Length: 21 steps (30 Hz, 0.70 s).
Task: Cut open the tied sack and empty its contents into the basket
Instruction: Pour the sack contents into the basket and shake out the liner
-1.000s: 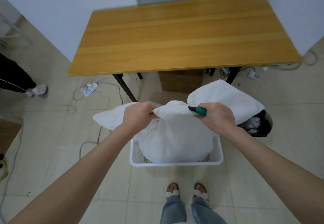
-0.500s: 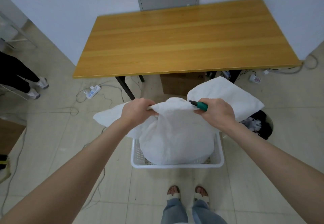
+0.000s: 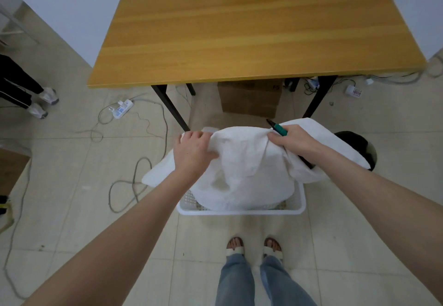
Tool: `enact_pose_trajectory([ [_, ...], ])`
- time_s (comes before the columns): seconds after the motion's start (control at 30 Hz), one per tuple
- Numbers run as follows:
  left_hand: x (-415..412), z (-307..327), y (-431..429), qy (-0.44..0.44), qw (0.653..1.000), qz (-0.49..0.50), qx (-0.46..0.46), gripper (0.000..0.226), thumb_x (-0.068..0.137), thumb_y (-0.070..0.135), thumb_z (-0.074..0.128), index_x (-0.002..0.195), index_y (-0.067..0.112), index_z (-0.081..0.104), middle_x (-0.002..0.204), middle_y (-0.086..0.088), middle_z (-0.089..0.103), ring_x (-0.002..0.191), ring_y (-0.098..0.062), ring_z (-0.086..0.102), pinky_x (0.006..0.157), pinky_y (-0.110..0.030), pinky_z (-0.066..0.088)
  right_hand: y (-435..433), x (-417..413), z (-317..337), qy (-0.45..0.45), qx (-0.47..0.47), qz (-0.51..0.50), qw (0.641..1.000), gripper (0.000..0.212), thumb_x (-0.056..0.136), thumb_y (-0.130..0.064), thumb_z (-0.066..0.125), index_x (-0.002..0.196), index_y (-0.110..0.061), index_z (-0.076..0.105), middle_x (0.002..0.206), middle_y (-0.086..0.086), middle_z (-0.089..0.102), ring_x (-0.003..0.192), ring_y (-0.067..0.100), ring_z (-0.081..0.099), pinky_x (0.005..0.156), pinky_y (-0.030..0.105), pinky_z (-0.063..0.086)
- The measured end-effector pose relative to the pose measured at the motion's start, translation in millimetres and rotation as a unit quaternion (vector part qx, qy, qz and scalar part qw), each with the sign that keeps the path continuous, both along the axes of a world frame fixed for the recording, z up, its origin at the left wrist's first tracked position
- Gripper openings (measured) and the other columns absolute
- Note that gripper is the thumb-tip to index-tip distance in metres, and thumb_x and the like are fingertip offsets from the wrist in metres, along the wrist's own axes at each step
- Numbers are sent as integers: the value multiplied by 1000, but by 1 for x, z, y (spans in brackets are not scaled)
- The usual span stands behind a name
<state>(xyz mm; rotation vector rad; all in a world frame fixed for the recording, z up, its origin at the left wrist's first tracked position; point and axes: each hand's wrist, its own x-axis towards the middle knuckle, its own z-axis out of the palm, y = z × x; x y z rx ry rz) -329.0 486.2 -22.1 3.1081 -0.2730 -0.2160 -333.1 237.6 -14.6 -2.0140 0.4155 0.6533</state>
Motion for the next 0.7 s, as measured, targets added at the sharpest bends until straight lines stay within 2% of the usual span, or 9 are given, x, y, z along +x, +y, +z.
enact_pose_trajectory([
  [0.1, 9, -9, -1, 92, 989, 63, -96, 18, 93, 34, 53, 89, 20, 64, 70, 4, 54, 69, -16, 51, 56, -26, 32, 1, 3, -16, 29, -29, 2, 999, 34, 90, -48, 55, 98, -15, 62, 92, 7, 64, 80, 20, 59, 70, 30, 45],
  [0.17, 15, -16, 1, 181, 965, 93, -169, 17, 94, 28, 52, 82, 19, 60, 65, 5, 51, 60, -12, 46, 50, -24, 28, 0, 4, -26, -11, -130, 20, 991, 46, 87, -51, 58, 117, -18, 58, 105, 4, 63, 89, 21, 58, 70, 30, 43],
  [0.23, 20, -20, 4, 230, 940, 114, -226, 16, 93, 24, 53, 83, 16, 62, 70, 1, 56, 63, -13, 49, 54, -23, 34, 1, 3, -27, -78, -271, 55, 958, 50, 84, -48, 63, 126, -24, 50, 116, 4, 58, 98, 25, 57, 71, 31, 41],
  [0.3, 23, -24, 7, 251, 923, 136, -258, 20, 93, 23, 54, 87, 7, 64, 77, -6, 58, 67, -17, 51, 59, -26, 37, 1, 2, -25, -141, -336, 98, 926, 50, 86, -41, 64, 131, -30, 45, 125, 2, 52, 103, 27, 56, 73, 33, 41],
  [0.4, 29, -27, 10, 273, 904, 161, -288, 26, 93, 22, 53, 91, -2, 62, 78, -11, 54, 67, -20, 49, 60, -27, 37, 1, 2, -24, -170, -313, 198, 913, 55, 84, -52, 62, 135, -38, 44, 135, -8, 47, 112, 23, 53, 81, 33, 43],
  [0.5, 34, -27, 12, 299, 883, 177, -314, 31, 95, 24, 51, 100, -4, 62, 86, -12, 58, 79, -24, 55, 73, -33, 44, 8, -1, -31, -101, -312, 307, 894, 85, 69, -70, 64, 142, -38, 33, 149, -13, 31, 122, 20, 49, 86, 34, 45],
  [0.57, 36, -24, 11, 321, 866, 184, -336, 30, 96, 26, 50, 103, -1, 63, 93, -12, 63, 85, -26, 59, 80, -34, 47, 14, -2, -40, -68, -329, 341, 878, 101, 64, -71, 68, 147, -35, 22, 151, -12, 26, 120, 22, 51, 83, 34, 47],
  [0.63, 37, -25, 13, 341, 848, 189, -359, 31, 97, 26, 49, 105, 0, 63, 98, -13, 66, 88, -26, 62, 83, -36, 50, 18, -3, -52, -58, -325, 330, 884, 97, 68, -62, 72, 146, -34, 22, 147, -9, 35, 116, 23, 53, 81, 34, 47],
  [0.7, 38, -29, 19, 369, 834, 189, -364, 34, 97, 27, 49, 107, -2, 63, 100, -15, 67, 89, -25, 63, 86, -37, 51, 22, -3, -63, -66, -310, 293, 902, 73, 77, -49, 71, 139, -32, 37, 135, -4, 52, 110, 23, 56, 78, 33, 46],
])
